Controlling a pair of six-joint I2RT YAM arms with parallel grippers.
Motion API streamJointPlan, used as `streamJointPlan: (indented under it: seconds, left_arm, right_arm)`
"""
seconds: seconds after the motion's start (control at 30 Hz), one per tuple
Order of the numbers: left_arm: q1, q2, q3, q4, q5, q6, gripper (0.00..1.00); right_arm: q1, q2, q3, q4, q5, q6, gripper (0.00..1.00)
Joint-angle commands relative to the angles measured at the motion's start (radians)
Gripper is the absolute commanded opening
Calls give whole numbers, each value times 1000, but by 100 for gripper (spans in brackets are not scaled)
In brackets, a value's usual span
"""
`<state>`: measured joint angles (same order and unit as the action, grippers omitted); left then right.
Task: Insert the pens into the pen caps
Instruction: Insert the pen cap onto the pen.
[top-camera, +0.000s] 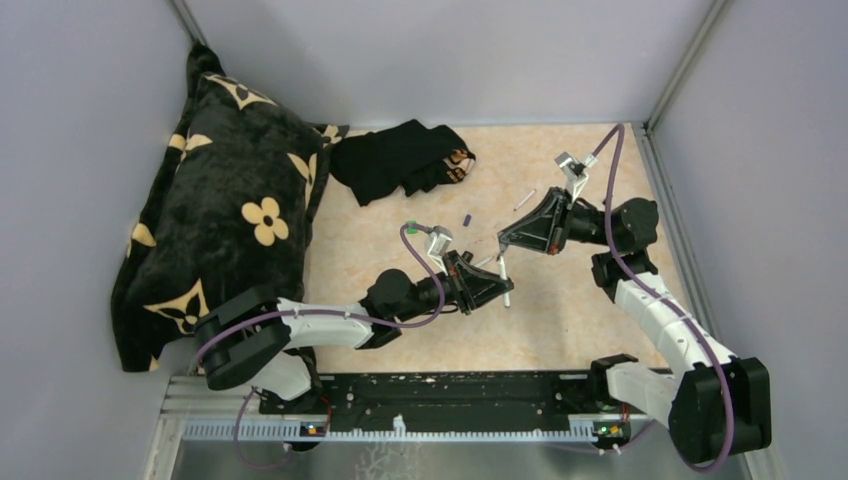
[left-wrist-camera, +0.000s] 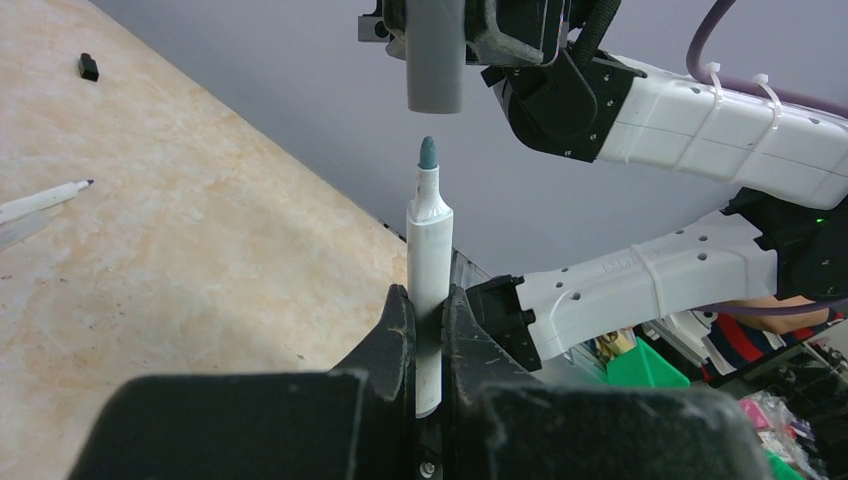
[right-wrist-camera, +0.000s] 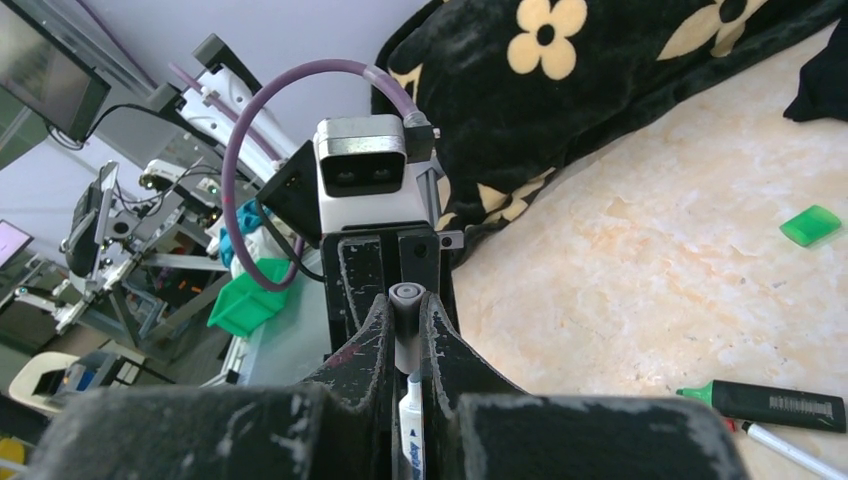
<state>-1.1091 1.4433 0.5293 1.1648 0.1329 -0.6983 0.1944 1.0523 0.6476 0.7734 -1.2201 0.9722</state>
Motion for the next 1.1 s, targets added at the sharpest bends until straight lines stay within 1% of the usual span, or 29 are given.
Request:
streamJointPlan:
  seconds: [0.0, 0.1, 0.4, 0.77, 0.97, 1.07]
  left_arm:
    - [0, 20, 34, 53, 23, -11, 0]
    - [0, 17, 32, 55, 21, -11, 0]
    - [0, 12, 22, 58, 6, -3, 0]
    - [0, 21, 18, 58, 0, -2, 0]
    - [0, 17, 15, 59, -4, 2, 0]
    - [0, 12, 15, 59, -4, 5, 0]
  right_arm:
    - [8, -2, 7, -52, 21, -68, 0]
    - [11, -2, 7, -75, 18, -87, 0]
    - [27, -8, 6, -74, -4, -93, 0]
    - [28, -4, 3, 66, 5, 30, 0]
    - [28, -8, -3, 65, 0, 27, 0]
    - [28, -9, -3, 30, -2, 0, 0]
